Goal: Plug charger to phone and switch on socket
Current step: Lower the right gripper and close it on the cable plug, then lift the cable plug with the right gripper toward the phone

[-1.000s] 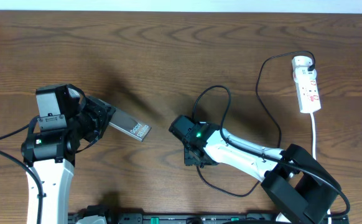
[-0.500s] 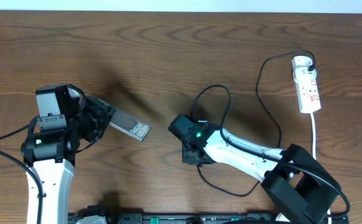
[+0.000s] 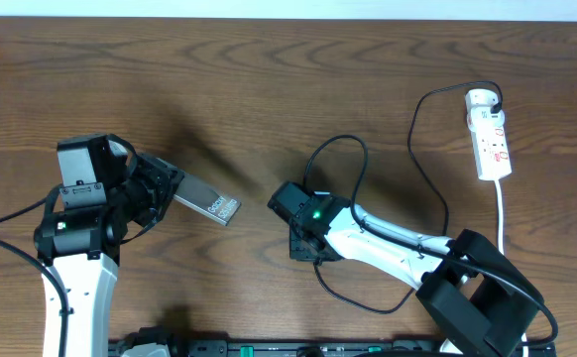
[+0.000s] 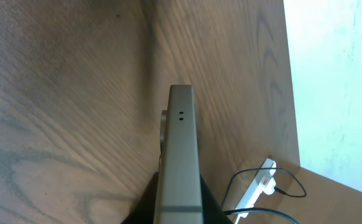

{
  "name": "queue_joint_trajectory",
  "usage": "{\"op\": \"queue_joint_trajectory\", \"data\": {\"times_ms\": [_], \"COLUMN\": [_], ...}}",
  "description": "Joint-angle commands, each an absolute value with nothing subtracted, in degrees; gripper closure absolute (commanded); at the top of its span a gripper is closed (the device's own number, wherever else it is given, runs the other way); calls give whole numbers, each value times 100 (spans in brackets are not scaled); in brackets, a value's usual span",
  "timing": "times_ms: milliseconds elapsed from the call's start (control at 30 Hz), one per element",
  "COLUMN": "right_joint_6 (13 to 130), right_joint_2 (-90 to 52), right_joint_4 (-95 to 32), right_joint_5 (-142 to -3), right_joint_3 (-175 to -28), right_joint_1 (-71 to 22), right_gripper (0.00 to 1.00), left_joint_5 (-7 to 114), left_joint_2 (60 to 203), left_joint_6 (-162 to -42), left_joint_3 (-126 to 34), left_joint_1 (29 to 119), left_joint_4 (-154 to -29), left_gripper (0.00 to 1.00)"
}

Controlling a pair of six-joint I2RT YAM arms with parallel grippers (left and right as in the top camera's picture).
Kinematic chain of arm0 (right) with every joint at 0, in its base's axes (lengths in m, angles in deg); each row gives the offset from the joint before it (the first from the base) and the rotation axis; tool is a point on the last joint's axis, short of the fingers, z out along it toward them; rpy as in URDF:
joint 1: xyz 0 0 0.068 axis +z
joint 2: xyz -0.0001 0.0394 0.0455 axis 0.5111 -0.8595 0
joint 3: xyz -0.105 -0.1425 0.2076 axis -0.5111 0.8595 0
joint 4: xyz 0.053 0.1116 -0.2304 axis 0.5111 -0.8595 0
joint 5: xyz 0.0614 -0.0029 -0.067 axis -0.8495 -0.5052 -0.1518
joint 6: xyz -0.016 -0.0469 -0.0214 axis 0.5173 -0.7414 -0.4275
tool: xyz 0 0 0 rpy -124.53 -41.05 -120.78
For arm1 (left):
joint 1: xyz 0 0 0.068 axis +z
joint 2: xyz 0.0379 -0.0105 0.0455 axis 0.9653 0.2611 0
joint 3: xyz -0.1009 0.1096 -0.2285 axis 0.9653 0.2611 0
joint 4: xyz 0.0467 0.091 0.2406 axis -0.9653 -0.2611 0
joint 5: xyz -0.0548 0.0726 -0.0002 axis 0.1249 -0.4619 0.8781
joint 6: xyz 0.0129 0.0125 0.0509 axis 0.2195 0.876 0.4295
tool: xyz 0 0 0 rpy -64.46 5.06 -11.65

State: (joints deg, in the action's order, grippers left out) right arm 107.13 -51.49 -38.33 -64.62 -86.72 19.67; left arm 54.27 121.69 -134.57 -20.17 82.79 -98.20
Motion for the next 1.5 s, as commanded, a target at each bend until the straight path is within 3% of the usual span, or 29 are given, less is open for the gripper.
{"op": "queue_joint_trajectory", "data": {"times_ms": [0, 433, 733, 1100, 1233, 1467], "right_joint_6": [10744, 10744, 10667, 9594, 8641, 6259], "right_joint_2": [-5283, -5285, -5283, -5180, -5130, -5121], "right_joint_4": [-3812, -3812, -3895, -5221, -5425, -5656], "right_joint_5": [-6556, -6563, -6666, -6945, -7984, -11603], "right_joint_3": [-8628, -8628, -8707, -10027, -10781, -11430], "right_joint_1": [1994, 1994, 1825, 914, 590, 11], "right_gripper": [83, 99, 99, 99, 99, 99], "left_joint_5": [5459, 5459, 5459, 5459, 5459, 5527], "left_joint_2": [12132, 12132, 12132, 12132, 12130, 12130], "left_joint_6": [-13418, -13418, -13418, -13363, -13311, -13132], "left_joint_3": [-2060, -2060, -2060, -2060, -2060, -2060], "left_joint_1": [8259, 8259, 8259, 8259, 8259, 8259], "left_joint_4": [-9801, -9801, -9801, -9801, -9803, -9799], "left_gripper": [93, 93, 92, 93, 93, 93]}}
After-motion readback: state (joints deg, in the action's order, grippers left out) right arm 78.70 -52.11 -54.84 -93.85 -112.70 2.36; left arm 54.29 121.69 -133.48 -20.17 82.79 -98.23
